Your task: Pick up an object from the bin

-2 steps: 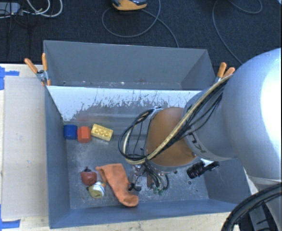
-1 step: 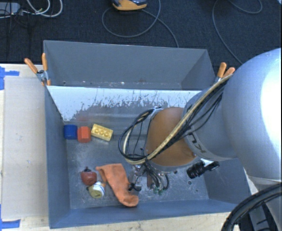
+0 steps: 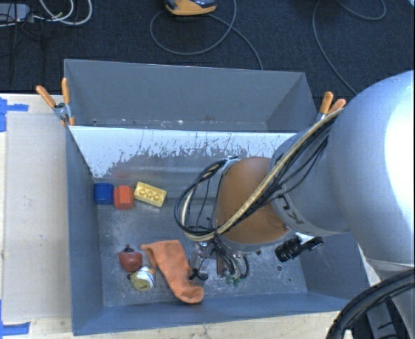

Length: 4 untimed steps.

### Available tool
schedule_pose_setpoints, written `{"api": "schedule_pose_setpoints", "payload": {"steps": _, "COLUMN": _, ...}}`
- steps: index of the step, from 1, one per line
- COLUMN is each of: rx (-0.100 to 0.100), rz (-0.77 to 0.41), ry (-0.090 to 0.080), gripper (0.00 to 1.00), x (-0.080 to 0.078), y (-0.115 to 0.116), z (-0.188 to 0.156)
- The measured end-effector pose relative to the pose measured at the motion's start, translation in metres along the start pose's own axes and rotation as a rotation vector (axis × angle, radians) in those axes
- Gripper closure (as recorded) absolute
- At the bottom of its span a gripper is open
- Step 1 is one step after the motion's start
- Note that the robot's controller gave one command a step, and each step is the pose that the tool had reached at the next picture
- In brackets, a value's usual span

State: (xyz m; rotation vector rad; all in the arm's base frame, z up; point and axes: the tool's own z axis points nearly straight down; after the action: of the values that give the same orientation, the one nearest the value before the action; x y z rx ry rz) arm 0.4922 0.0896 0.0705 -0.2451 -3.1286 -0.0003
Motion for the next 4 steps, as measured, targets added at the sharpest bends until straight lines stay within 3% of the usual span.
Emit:
{"api": "schedule_pose_setpoints", "payload": {"steps": 2, "rx": 0.002, "rz": 0.001, "ry": 0.008, "gripper": 1.0, "x": 0.002, "y": -0.001, "z": -0.028}}
{"api": "schedule_pose_setpoints", "payload": {"steps": 4, "rx": 0.0, "rz": 0.0, "ry": 0.001, "gripper": 1.0, "x": 0.0, "y": -0.001, "z": -0.055}}
